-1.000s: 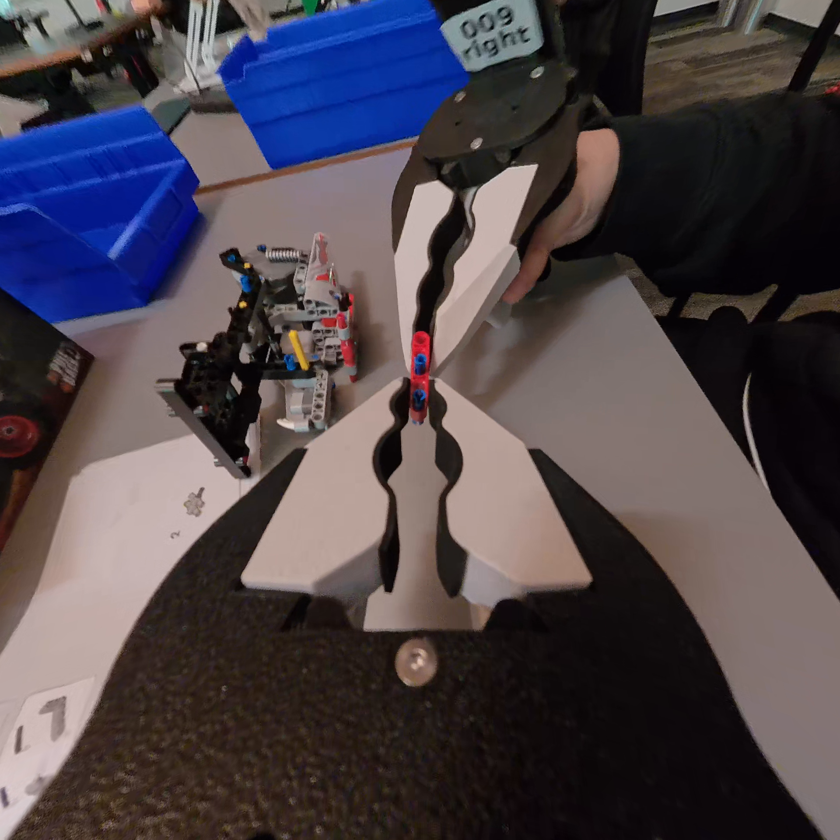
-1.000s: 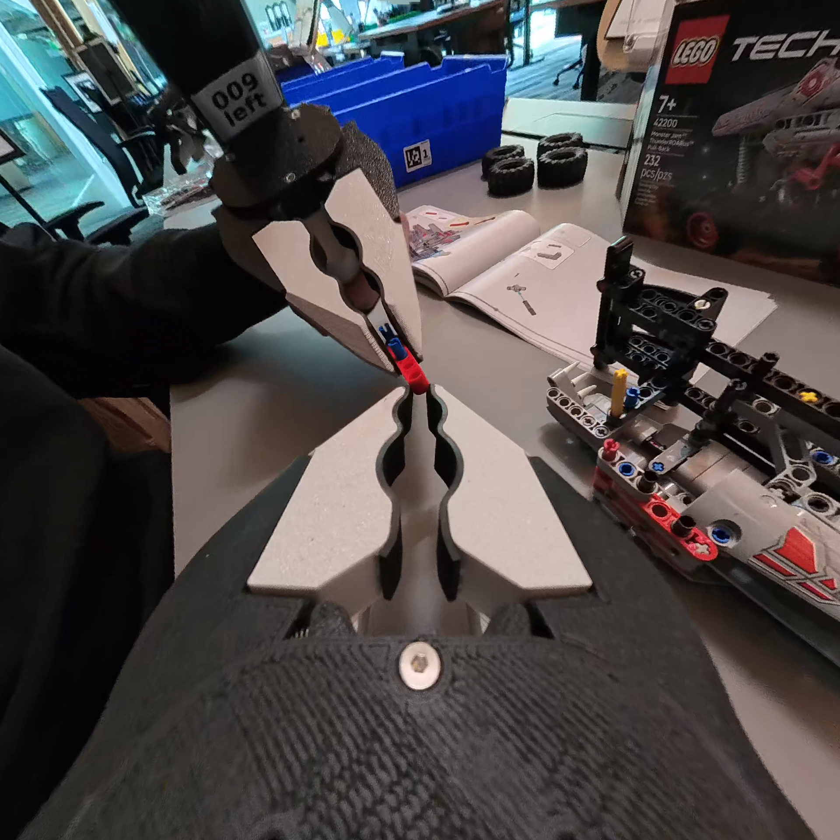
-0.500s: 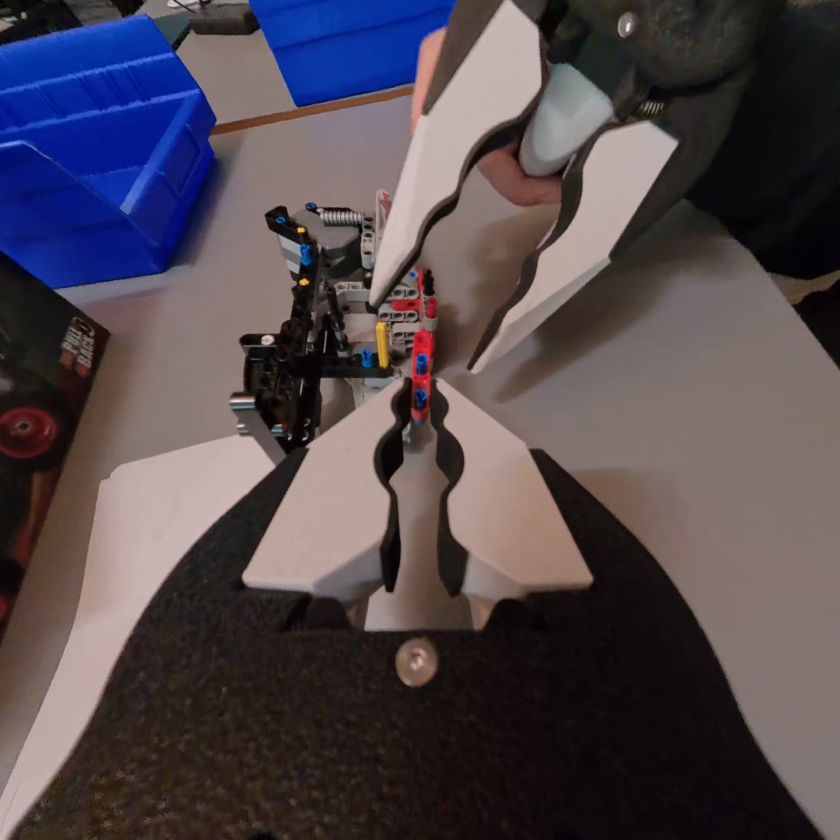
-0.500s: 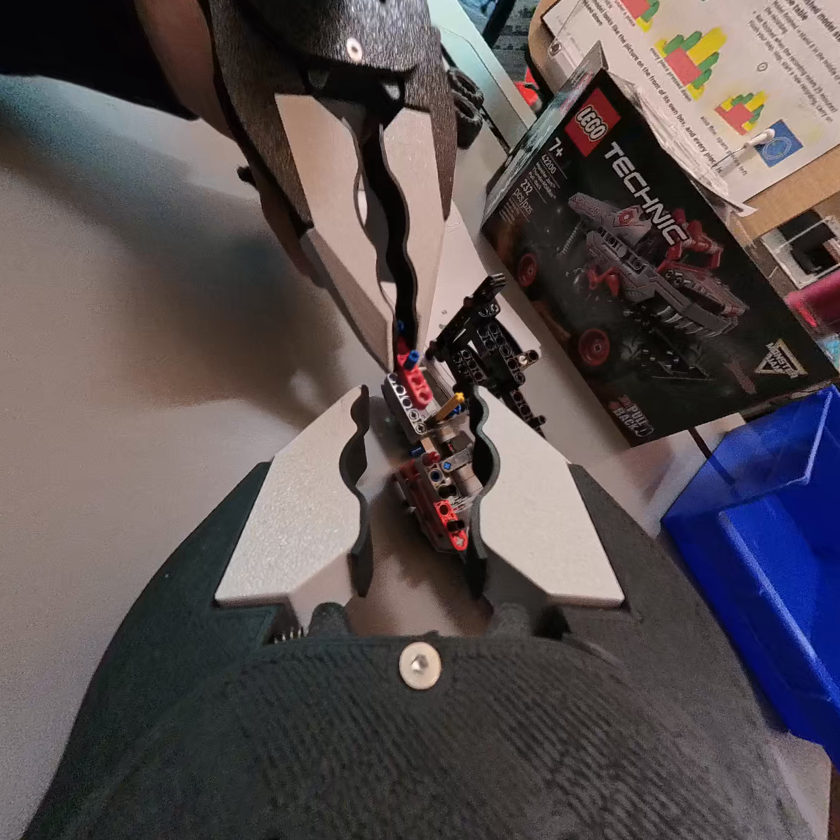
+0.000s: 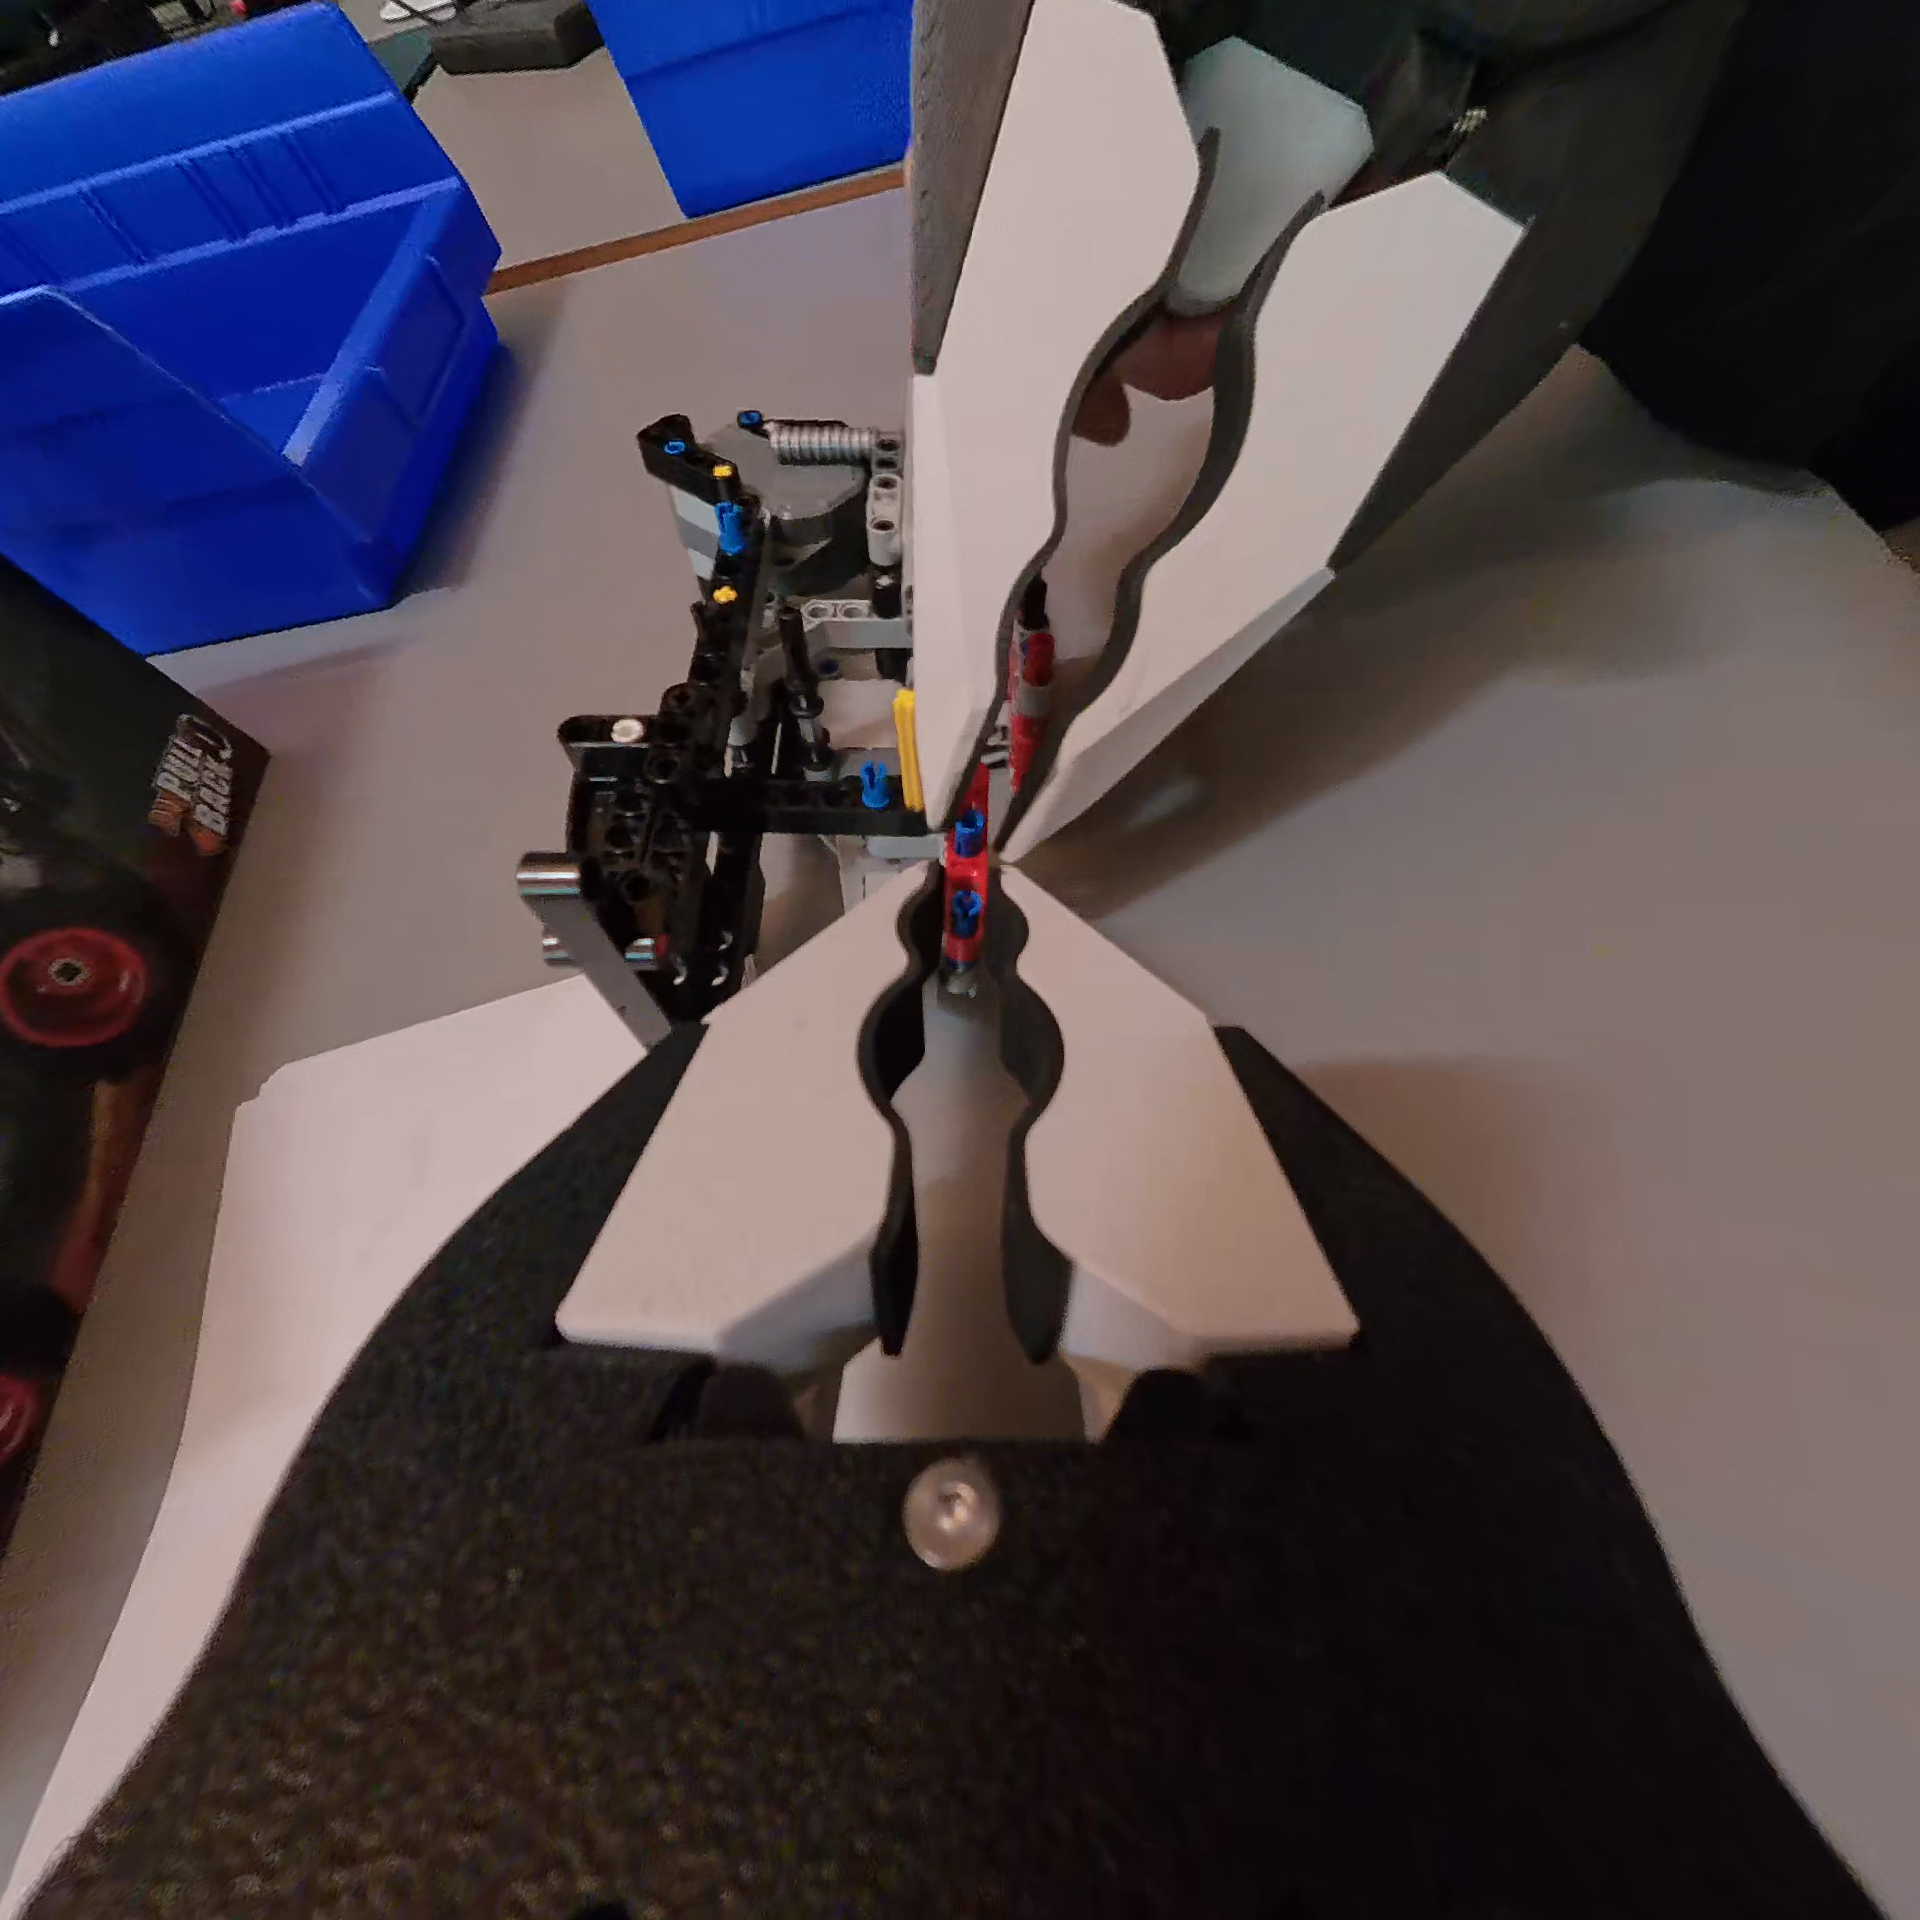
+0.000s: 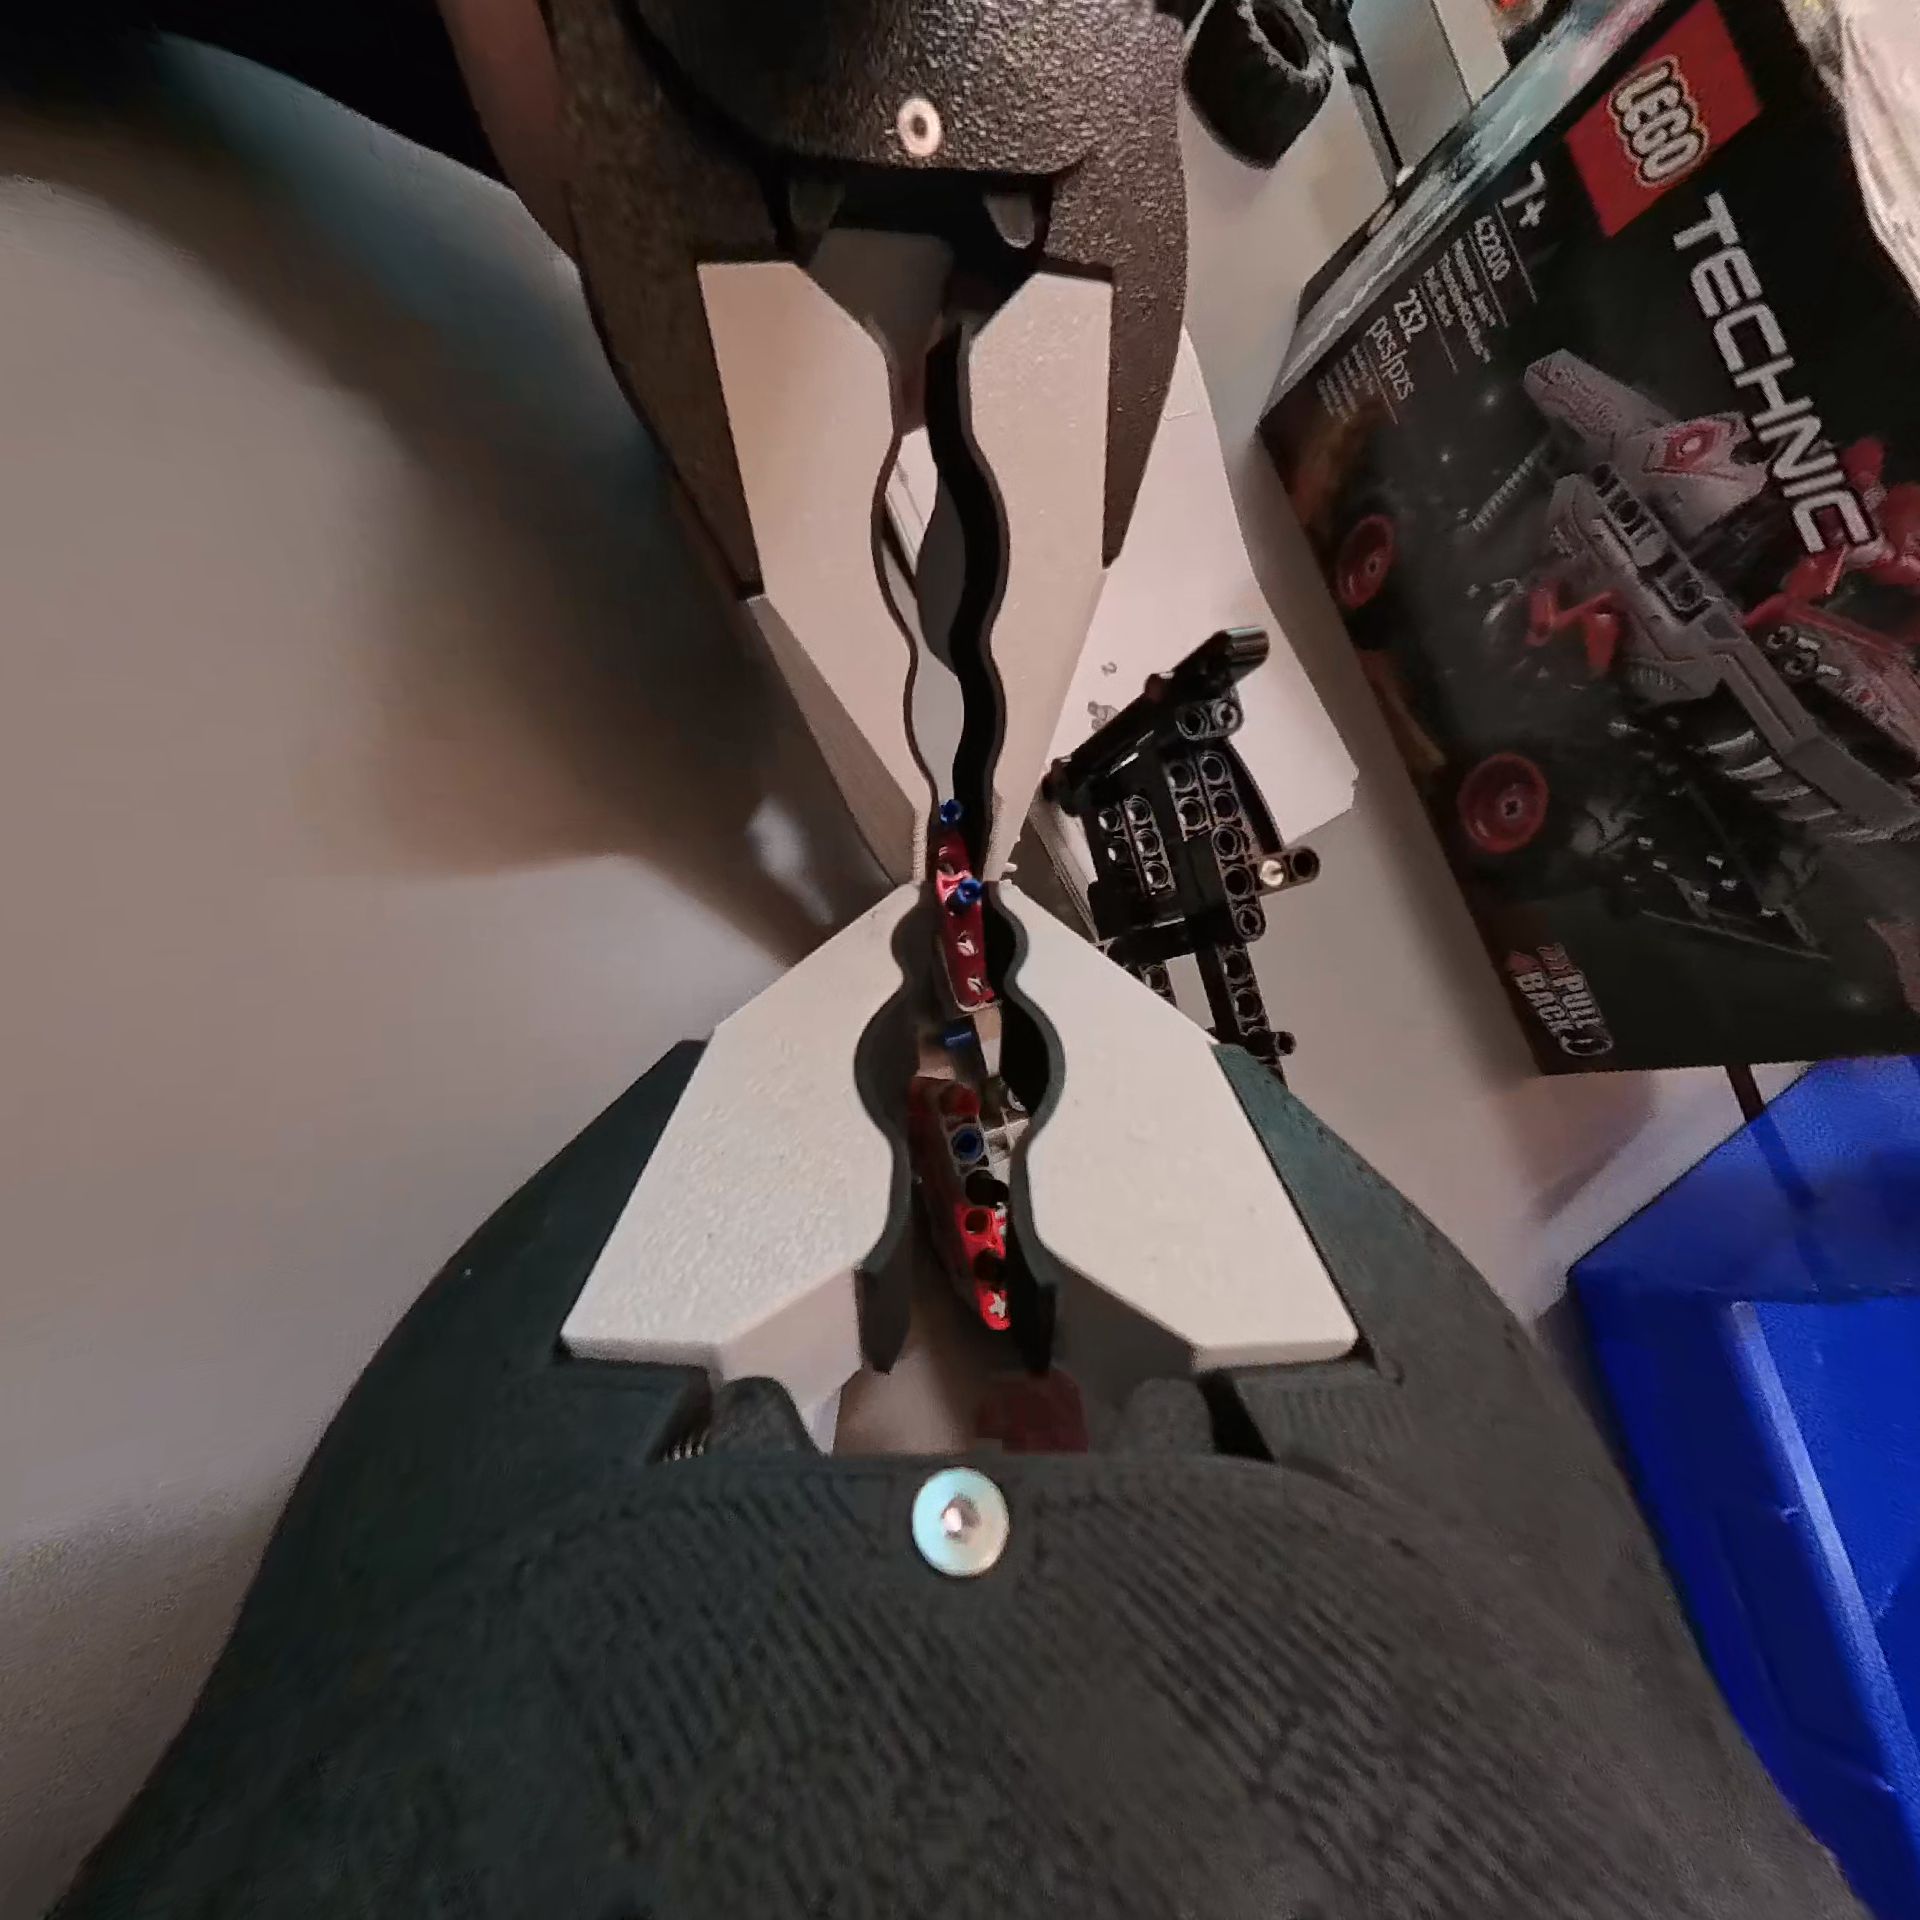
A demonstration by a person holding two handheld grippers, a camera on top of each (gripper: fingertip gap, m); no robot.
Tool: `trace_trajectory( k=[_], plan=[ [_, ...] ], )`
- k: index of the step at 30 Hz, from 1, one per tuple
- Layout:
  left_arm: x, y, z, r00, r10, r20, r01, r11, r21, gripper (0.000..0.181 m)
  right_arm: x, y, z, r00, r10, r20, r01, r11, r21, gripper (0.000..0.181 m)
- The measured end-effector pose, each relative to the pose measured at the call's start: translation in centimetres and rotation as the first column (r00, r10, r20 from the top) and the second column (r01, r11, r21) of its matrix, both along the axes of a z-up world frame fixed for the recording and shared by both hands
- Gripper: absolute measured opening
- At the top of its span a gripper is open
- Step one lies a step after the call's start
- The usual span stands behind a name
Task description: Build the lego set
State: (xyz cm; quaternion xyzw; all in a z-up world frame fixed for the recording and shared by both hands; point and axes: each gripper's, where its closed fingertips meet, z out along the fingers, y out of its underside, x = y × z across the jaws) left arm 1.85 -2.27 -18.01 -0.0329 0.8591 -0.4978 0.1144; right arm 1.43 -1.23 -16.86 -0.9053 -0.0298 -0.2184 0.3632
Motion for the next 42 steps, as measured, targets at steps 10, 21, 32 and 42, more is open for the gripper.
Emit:
trace_trajectory(
  k=[10, 21, 32, 42],
  plan=[
    [0.3, 0.3, -0.1, 0.999, -0.018, -0.032, 0.018, 1.0, 0.0, 0.005, 0.2, 0.2, -0.2, 0.999, -0.036, -0.015, 0.035, 0.998, -0.061, 0.012],
    [0.7, 0.7, -0.4, 0.998, 0.003, -0.061, -0.001, 1.0, 0.017, 0.005, 1.6, -4.0, 0.8, 0.895, -0.376, 0.24, 0.395, 0.918, -0.036, 0.05],
    [0.7, 0.7, -0.6, 0.99, -0.021, -0.136, 0.023, 1.0, 0.009, 0.005, 0.1, -3.5, -0.8, 0.989, -0.144, 0.046, 0.143, 0.989, 0.024, 0.043],
    [0.9, 0.8, -0.7, 0.999, -0.043, 0.018, 0.042, 0.998, 0.046, 0.005, 0.6, -3.3, -2.4, 0.983, -0.183, 0.026, 0.183, 0.983, 0.014, 0.029]
  ],
)
